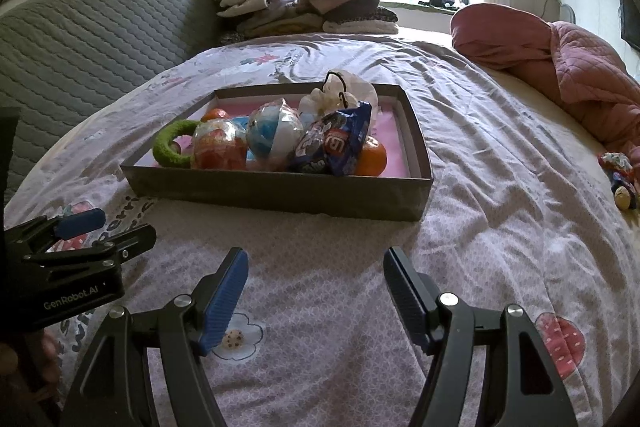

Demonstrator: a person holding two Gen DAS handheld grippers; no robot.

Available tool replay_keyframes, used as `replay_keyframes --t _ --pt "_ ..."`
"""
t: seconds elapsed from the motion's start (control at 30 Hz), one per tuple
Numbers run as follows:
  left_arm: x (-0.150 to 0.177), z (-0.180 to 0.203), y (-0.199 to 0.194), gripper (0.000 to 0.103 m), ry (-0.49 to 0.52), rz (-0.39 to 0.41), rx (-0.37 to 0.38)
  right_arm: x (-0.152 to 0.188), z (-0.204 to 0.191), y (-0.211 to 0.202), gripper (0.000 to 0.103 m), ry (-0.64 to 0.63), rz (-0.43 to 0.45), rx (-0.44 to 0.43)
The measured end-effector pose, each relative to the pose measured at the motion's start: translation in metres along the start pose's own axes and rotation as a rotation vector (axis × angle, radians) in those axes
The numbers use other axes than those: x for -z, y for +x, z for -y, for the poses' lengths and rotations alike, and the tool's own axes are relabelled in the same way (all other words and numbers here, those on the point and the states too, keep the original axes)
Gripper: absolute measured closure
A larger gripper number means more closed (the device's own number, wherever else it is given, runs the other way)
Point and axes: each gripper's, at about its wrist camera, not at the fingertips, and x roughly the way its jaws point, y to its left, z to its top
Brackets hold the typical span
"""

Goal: Organize objects

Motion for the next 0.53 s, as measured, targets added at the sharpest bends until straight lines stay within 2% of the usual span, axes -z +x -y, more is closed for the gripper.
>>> replay_keyframes --t 0.53 --pt "0.0020 0.0015 0.0030 0.026 0.021 -0.001 0.016 0.0032 0.0003 0.0085 0.033 0.004 -0.025 0.000"
